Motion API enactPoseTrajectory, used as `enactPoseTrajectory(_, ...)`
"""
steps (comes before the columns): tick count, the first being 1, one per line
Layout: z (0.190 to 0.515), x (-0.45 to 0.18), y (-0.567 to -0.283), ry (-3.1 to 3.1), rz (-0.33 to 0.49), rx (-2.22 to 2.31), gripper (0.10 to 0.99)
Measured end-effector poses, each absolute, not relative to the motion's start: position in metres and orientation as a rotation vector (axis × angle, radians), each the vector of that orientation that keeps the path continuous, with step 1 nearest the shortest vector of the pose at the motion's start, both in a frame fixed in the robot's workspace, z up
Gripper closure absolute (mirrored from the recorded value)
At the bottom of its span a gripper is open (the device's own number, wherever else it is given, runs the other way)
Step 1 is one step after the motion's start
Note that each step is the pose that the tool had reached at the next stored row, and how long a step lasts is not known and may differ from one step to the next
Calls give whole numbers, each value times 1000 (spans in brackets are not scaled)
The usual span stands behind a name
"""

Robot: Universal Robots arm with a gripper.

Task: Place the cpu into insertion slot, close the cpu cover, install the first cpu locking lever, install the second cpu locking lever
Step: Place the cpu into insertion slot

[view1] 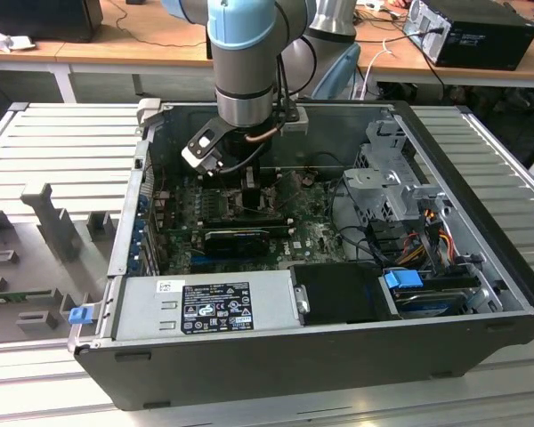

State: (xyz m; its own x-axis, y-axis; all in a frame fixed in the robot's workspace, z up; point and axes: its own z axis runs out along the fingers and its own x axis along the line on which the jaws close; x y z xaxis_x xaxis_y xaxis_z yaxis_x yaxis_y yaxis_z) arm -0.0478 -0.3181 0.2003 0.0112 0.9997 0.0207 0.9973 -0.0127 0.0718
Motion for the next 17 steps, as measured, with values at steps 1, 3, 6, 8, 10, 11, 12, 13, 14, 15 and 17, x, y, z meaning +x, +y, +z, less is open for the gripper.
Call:
enactPoseTrajectory(1,201,-48,-318,2181,101,2208,482)
enactPoseTrajectory(3,205,-48,-318,2181,101,2207,482)
enactPoseTrajectory(6,208,-48,-318,2180,99,2206,565)
enactPoseTrajectory(8,211,-48,-318,2180,98,2206,690)
enactPoseTrajectory(10,212,-48,-318,2180,98,2206,871)
enactPoseTrajectory(11,213,-48,-318,2180,98,2206,929)
enactPoseTrajectory(12,213,-48,-318,2180,98,2206,980)
enactPoseTrajectory(13,213,-48,-318,2180,98,2206,980)
enactPoseTrajectory(14,214,-48,-318,2180,98,2206,980)
enactPoseTrajectory(15,214,-48,-318,2178,98,2207,980)
enactPoseTrajectory(17,214,-48,-318,2178,97,2208,980)
